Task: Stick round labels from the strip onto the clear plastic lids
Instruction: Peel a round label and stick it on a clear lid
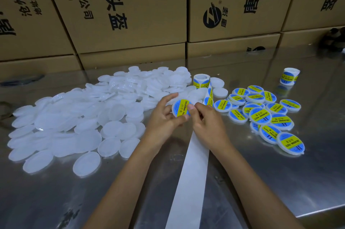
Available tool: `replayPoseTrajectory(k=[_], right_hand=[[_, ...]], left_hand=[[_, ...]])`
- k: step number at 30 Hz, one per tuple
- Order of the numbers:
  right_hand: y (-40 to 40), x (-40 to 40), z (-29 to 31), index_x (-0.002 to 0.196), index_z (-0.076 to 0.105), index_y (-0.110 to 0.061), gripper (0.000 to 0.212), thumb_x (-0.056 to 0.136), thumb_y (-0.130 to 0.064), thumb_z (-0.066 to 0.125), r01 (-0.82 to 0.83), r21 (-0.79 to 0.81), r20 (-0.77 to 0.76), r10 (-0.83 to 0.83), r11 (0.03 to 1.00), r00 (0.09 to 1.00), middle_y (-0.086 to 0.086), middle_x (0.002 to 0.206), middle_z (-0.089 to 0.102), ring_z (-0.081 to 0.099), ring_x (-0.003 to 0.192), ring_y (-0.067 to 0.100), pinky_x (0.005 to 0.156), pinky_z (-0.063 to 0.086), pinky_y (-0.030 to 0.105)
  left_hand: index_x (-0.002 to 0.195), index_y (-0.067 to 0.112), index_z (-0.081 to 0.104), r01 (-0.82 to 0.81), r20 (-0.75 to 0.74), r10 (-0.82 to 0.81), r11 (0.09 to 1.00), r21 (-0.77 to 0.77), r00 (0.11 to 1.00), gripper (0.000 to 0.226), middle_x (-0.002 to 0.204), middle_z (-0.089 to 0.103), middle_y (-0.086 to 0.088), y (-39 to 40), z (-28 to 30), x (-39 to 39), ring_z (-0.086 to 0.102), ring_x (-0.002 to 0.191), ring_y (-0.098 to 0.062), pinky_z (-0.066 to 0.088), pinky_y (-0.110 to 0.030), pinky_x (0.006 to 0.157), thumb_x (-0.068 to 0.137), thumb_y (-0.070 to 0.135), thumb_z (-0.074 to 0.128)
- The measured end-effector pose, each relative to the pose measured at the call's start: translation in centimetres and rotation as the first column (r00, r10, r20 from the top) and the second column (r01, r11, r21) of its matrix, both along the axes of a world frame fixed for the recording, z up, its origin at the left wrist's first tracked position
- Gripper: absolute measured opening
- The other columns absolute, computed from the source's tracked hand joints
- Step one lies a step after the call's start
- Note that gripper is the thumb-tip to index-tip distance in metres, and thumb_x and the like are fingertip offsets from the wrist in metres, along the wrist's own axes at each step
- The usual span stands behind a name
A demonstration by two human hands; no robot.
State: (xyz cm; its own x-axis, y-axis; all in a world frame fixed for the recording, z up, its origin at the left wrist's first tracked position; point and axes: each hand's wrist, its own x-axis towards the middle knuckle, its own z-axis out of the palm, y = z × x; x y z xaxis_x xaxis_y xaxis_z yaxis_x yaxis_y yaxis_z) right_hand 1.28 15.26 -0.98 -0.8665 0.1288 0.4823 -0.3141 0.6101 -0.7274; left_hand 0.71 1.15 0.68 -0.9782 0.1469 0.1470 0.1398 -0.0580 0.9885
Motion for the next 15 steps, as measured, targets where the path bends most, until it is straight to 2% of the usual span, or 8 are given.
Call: replayPoseTrajectory(k=[3,5,8,11,13,15], right_hand=[[-0.05,0.06,0.05,0.067,0.039,-0.018,0.039,0.105,-0.025,0.042,-0.025,-0.025,0.002,0.025,0.999,1.000,-0.005,0.060,0.042,0.040,0.066,0.018,0.061,0.031,0.036],[-0.13,0.15,0.09,0.069,0.039,-0.016,0.038,0.106,-0.025,0.040,-0.041,-0.036,-0.006,0.041,0.998,0.999,-0.005,0.061,0.044,0.040,0.067,0.017,0.062,0.031,0.035],[-0.37,0.34,0.27,0.068,0.039,-0.019,0.039,0.106,-0.025,0.039,-0.071,-0.048,-0.015,0.070,0.996,0.997,-0.005,0.062,0.045,0.042,0.065,0.016,0.061,0.031,0.034],[-0.47,0.43,0.41,0.074,0.045,-0.006,0.038,0.106,-0.025,0.039,-0.090,-0.071,-0.027,0.088,0.993,0.996,0.000,0.064,0.048,0.043,0.066,0.020,0.063,0.036,0.038],[-0.57,0.52,0.49,0.076,0.046,-0.004,0.038,0.106,-0.027,0.041,-0.110,-0.145,-0.011,0.110,0.983,0.994,-0.005,0.062,0.043,0.039,0.062,0.013,0.060,0.034,0.031],[-0.65,0.53,0.63,0.075,0.050,-0.010,0.039,0.106,-0.030,0.042,-0.131,-0.268,0.039,0.146,0.955,0.989,-0.011,0.060,0.042,0.038,0.060,0.006,0.059,0.034,0.023]], left_hand=[[0.121,0.021,0.069,-0.020,-0.033,0.021,0.999,0.028,0.999,0.046,0.099,0.078,0.001,-0.43,0.31,0.03,0.074,0.086,-0.012,0.057,-0.021,0.066,0.081,0.001,0.080],[0.118,0.023,0.071,-0.035,-0.021,0.036,0.998,0.059,0.999,0.039,0.098,0.079,0.000,-0.51,0.41,0.05,0.076,0.085,-0.016,0.059,-0.023,0.064,0.084,0.005,0.078],[0.116,0.025,0.072,-0.037,0.005,0.037,0.995,0.092,0.999,0.030,0.098,0.079,0.000,-0.51,0.26,0.09,0.076,0.088,-0.019,0.061,-0.027,0.067,0.089,0.012,0.075],[0.117,0.019,0.074,-0.035,0.055,0.028,0.988,0.148,0.998,0.025,0.101,0.079,-0.003,-0.61,0.26,0.05,0.076,0.092,-0.021,0.062,-0.028,0.069,0.092,0.016,0.071],[0.117,0.015,0.074,-0.029,0.087,0.013,0.983,0.181,0.996,0.023,0.105,0.077,-0.008,-0.72,0.37,0.03,0.076,0.094,-0.024,0.062,-0.031,0.073,0.094,0.018,0.069],[0.116,0.010,0.074,-0.018,0.113,-0.005,0.979,0.201,0.994,0.024,0.107,0.077,-0.012,-0.86,0.39,-0.07,0.075,0.096,-0.028,0.062,-0.034,0.076,0.097,0.022,0.065]])
